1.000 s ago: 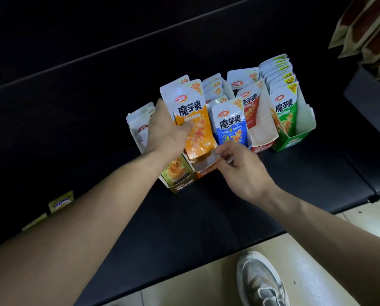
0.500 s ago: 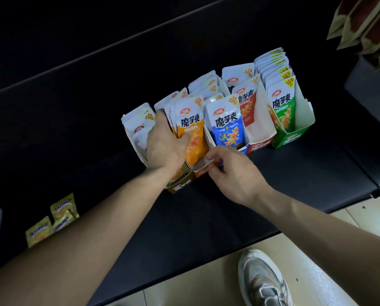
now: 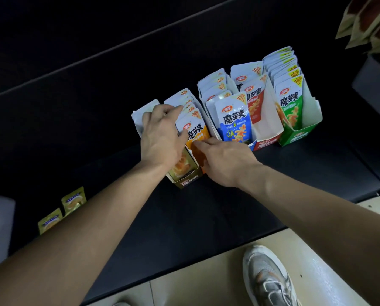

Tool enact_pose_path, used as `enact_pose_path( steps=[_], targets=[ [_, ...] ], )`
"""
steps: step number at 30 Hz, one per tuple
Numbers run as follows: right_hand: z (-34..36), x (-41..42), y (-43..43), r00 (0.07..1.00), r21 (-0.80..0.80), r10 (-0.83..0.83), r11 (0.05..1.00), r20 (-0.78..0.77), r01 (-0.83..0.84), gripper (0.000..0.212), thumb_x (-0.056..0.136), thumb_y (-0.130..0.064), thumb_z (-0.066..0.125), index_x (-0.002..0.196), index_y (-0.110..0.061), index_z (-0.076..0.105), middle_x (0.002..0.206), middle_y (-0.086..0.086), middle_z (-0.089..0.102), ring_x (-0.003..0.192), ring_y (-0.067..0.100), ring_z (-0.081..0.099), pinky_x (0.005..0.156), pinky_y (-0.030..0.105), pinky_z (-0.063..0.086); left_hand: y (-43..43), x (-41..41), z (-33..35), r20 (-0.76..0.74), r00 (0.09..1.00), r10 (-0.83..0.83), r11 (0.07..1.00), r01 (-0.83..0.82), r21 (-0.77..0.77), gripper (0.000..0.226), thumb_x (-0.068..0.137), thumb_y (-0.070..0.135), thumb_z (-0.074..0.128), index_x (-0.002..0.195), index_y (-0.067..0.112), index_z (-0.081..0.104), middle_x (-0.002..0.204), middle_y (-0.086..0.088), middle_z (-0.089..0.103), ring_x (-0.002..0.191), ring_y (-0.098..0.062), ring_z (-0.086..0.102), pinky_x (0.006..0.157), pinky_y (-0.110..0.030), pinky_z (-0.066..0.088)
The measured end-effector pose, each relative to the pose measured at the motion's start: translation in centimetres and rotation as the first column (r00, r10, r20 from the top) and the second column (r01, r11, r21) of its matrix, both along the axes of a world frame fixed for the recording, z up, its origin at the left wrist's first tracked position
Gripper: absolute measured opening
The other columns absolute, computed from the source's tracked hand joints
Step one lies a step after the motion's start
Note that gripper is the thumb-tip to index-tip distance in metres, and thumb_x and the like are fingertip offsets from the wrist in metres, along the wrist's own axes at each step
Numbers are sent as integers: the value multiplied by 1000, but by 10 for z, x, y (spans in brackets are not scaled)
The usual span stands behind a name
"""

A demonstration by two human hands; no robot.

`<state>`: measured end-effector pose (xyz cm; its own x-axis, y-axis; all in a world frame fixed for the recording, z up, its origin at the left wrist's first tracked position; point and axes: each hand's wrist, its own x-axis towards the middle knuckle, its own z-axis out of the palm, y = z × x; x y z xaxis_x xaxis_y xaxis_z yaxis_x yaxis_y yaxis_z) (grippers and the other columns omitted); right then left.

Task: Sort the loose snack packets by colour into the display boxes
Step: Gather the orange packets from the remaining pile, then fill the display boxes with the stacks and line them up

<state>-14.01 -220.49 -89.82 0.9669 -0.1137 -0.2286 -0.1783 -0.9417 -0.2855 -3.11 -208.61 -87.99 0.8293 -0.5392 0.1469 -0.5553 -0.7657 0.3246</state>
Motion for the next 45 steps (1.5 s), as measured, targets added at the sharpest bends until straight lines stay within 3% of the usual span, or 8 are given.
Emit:
enact_pose_path(
  steps=[4,8,13,19,28,35,41,45],
  targets=[
    [9,4,5,999,-114,-3,993,-52,-3,40,97,-29,46,137,-27,46,136,-2,55,117,30,60,75,41,45,20,3,18,-75,995,-59,997,54,-56,56,90,29,69,143,26,50,142,5,46,129,-21,39,105,-25,33],
    [34,-5,33,991,-88,-21,996,132,33,26,97,-31,44,118,-22,56,116,0,62,104,30,64,67,33,36,77,-1,35,-82,995,-61,994,53,-97,45,87,28,71,130,27,59,125,9,56,109,-15,54,92,-32,47],
    [47,-5,86,964,-29,65,998,257,-59,28,95,-36,45,118,-25,57,117,-3,59,104,26,63,64,31,35,171,-19,27,-199,969,145,983,-164,-84,35,86,23,73,119,29,65,114,14,58,95,-6,59,80,-25,49],
    [9,6,156,962,147,262,951,82,-272,34,99,-36,44,132,-30,53,129,-6,51,113,23,59,87,36,51,288,-51,-19,-318,865,387,919,-390,58,31,82,18,76,112,26,68,106,3,60,95,-19,62,78,-29,48],
    [-46,20,264,720,72,688,726,-89,-684,63,103,-44,39,159,-32,12,167,-9,2,148,24,13,114,46,26,373,-89,-82,-170,832,527,844,-489,222,59,84,38,69,139,24,54,147,-3,49,128,-34,44,104,-45,38],
    [-63,20,270,854,-173,509,855,108,-488,40,93,-42,50,119,-14,63,116,7,58,103,30,56,80,44,50,369,-84,-89,-103,922,374,927,-368,66,31,86,44,58,113,32,69,109,8,62,95,-23,56,82,-42,50],
    [-58,40,267,968,-42,249,968,-13,-249,72,86,-57,66,139,-18,39,130,7,43,120,28,46,97,43,45,366,-66,-90,-266,943,202,977,-214,-19,23,88,21,68,110,29,72,104,12,65,98,-15,59,79,-37,56],
    [-53,46,263,986,-30,136,990,-93,-140,94,76,-64,73,146,-19,30,136,9,36,126,29,41,103,44,40,376,-32,-81,-128,972,198,973,-178,148,57,80,33,77,133,34,57,140,10,48,125,-23,43,102,-43,47]
  ],
)
